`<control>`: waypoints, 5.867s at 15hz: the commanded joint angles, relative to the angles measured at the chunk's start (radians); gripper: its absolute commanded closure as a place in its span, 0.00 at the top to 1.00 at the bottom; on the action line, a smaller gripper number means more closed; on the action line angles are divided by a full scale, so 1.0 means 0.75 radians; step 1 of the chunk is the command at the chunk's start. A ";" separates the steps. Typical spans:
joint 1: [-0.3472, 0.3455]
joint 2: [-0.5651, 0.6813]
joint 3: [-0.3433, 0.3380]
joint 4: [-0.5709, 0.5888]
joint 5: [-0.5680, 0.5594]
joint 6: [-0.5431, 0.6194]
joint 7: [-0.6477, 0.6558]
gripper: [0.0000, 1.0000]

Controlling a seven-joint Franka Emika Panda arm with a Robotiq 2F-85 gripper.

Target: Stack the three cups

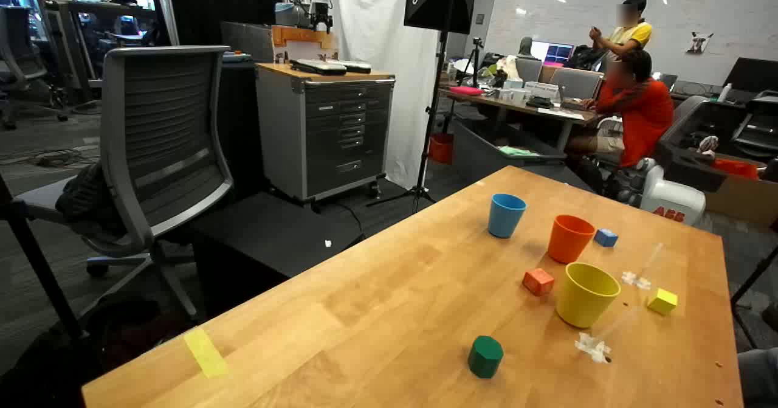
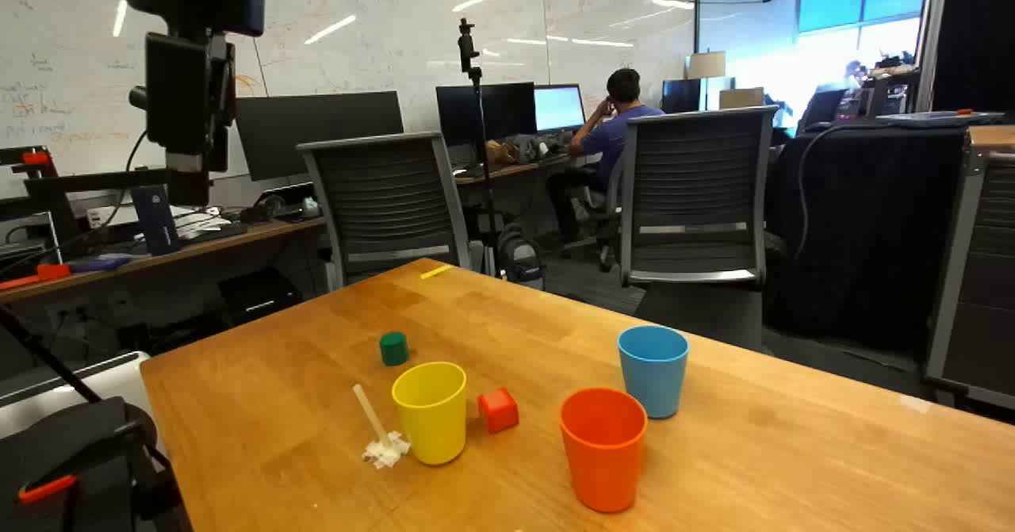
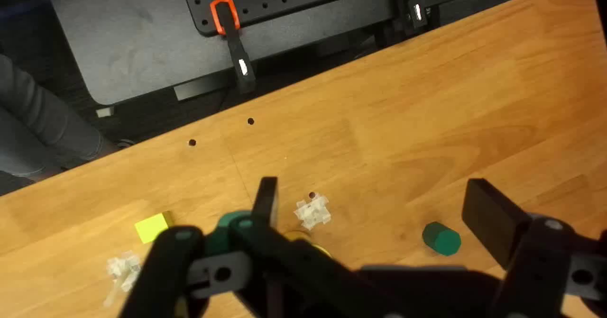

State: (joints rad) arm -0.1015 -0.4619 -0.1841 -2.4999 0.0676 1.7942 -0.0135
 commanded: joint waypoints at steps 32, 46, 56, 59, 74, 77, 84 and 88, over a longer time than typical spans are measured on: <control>0.047 0.512 0.072 0.206 0.249 0.503 -0.014 1.00; 0.016 0.911 0.127 0.327 0.335 0.728 -0.100 1.00; 0.003 1.086 0.140 0.398 0.297 0.759 -0.063 1.00; 0.003 1.120 0.143 0.416 0.292 0.760 -0.056 1.00; -0.025 1.170 0.149 0.459 0.306 0.726 -0.045 0.00; -0.039 1.150 0.145 0.465 0.306 0.679 -0.038 0.01; -0.069 1.082 0.125 0.509 0.299 0.498 -0.015 0.01; -0.091 1.041 0.103 0.571 0.314 0.406 0.034 0.01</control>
State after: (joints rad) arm -0.1477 0.3609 -0.1021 -2.1095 0.2903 2.1738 -0.0187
